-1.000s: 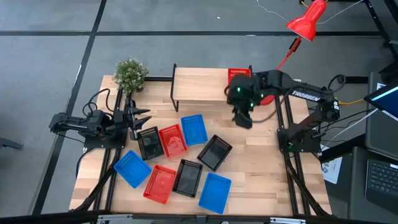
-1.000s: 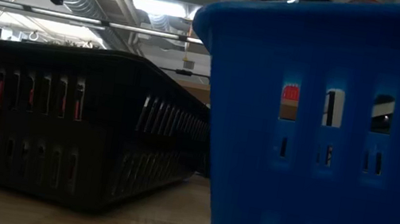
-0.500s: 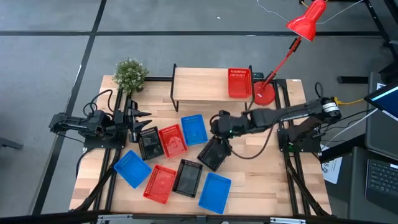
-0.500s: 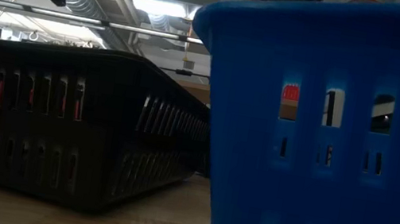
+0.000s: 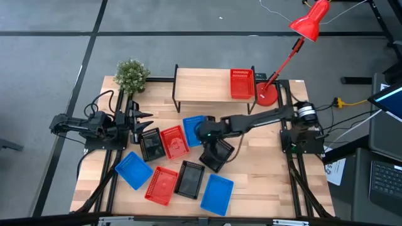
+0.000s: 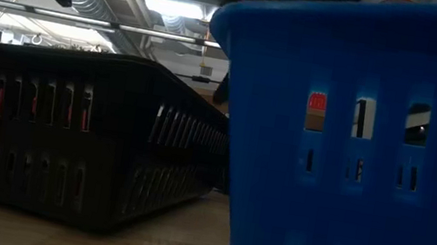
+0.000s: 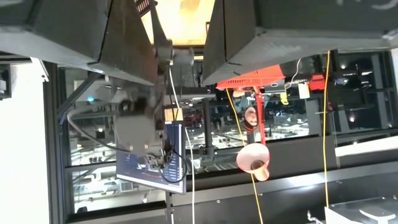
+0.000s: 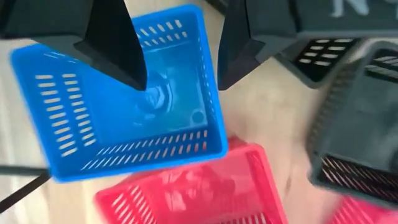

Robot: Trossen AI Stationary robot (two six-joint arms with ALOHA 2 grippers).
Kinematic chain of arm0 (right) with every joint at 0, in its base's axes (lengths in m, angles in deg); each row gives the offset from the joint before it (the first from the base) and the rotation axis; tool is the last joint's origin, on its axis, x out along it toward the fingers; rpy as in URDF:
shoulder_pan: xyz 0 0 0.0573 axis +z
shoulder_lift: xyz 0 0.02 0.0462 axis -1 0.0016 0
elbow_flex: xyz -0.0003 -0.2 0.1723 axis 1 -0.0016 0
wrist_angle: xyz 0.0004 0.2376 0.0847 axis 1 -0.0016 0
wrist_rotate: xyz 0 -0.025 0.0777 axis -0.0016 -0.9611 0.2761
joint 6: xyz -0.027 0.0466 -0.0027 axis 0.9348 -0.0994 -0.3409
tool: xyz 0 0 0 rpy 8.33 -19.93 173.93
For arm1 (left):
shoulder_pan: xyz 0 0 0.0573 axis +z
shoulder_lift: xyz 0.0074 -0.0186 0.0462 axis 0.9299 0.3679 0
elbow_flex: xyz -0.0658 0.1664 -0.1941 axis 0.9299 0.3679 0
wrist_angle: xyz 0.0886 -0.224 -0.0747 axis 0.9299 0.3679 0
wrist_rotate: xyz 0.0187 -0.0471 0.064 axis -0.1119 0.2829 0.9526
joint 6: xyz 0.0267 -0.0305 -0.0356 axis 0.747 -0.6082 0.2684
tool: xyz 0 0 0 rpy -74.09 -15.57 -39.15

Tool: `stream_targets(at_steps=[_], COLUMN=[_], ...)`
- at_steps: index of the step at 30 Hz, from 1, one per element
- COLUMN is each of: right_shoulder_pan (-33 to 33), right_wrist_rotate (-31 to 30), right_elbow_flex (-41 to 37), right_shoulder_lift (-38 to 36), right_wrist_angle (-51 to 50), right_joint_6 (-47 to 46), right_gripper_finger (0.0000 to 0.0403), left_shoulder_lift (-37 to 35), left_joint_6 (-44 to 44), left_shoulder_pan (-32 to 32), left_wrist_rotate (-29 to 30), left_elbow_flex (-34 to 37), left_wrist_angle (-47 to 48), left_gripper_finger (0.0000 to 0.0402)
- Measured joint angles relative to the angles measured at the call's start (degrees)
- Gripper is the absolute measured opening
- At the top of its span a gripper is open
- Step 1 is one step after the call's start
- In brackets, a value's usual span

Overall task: Stack baskets on shelf by color
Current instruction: Put the top blue basket on the shelf

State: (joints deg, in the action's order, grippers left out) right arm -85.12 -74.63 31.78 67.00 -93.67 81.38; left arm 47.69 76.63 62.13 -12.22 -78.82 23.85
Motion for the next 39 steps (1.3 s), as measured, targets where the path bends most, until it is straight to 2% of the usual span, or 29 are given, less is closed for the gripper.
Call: stream_targets(at_steps=[7,18,20,22,26,31,36,39], right_shoulder_pan=[-0.1,-0.2,-0.1,-0.1,-0.1,0.8,1.9,2.3], right_wrist_rotate=[2.5,2.5,2.6,2.5,2.5,1.7,1.3,-1.7], right_elbow_flex=[2.5,2.5,2.5,2.5,3.5,10.4,23.7,32.8], right_shoulder_lift=[6.4,9.0,8.9,8.9,8.8,8.8,8.7,8.7], right_wrist_angle=[-0.1,-0.8,-0.9,-0.9,-3.0,-12.9,-25.6,-34.1], right_joint_6=[0.5,-2.5,-4.4,-5.6,-8.7,-8.8,-7.4,-4.0], right_gripper_finger=[0.0196,0.0184,0.0166,0.0131,0.0024,0.0005,0.0003,0.0003], left_shoulder_lift=[0.0,0.0,0.0,0.0,0.0,0.0,0.0,0.0], left_joint_6=[0.0,0.0,0.0,0.0,0.0,0.0,0.0,0.0], left_shoulder_pan=[0.0,0.0,0.0,0.0,0.0,0.0,0.0,0.0], left_wrist_rotate=[0.0,0.0,0.0,0.0,0.0,1.5,3.3,3.8], left_elbow_flex=[0.0,0.0,0.0,0.0,0.0,0.0,0.0,0.0], left_wrist_angle=[1.5,3.5,3.4,3.4,3.4,3.4,3.4,3.4], left_gripper_finger=[0.0127,0.0127,0.0127,0.0127,0.0127,0.0127,0.0127,0.0127])
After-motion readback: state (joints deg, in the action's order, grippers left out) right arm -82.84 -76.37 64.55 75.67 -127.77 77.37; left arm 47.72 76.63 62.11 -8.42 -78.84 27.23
